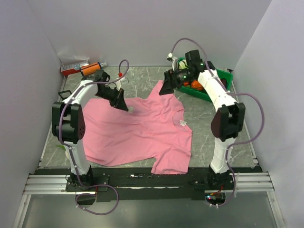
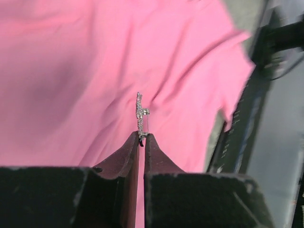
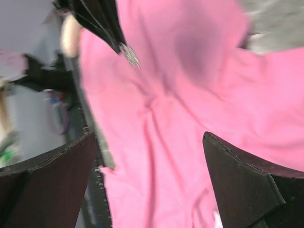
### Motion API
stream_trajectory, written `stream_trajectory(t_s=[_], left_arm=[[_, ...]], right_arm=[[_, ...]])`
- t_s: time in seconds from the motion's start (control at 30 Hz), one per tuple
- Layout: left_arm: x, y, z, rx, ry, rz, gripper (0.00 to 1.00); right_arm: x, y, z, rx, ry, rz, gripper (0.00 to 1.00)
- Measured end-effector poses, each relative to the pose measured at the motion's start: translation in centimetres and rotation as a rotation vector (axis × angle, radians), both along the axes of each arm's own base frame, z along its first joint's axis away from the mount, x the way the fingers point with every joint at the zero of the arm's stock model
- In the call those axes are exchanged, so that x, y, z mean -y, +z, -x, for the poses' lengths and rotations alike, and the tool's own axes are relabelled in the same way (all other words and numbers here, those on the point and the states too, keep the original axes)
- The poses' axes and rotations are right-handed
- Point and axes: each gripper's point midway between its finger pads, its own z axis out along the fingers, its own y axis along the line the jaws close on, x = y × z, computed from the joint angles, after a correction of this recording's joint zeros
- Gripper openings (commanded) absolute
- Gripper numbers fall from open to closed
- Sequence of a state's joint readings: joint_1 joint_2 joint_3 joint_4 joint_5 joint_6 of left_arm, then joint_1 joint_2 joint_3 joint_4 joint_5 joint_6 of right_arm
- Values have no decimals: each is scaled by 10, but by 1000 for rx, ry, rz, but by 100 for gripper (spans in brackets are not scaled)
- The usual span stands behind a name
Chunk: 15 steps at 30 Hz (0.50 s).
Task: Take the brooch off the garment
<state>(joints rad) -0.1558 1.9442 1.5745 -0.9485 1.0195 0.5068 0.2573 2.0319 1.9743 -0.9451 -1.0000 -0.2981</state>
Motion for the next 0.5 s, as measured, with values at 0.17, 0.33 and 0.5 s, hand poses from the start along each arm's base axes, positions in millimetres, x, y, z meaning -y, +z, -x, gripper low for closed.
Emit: stream_trajectory(t_s=[0.17,0.33,0.5], left_arm=[[-52,-4,-4,63,93,-237,1],[-129,12,-12,209,276,-556,1],[-197,25,-21,240,466,-788,1]], right_arm=[[16,22,1,118,-110,116,100],[26,7,-17,129,-208,220,100],[36,-13,-33,138,-280,318,100]])
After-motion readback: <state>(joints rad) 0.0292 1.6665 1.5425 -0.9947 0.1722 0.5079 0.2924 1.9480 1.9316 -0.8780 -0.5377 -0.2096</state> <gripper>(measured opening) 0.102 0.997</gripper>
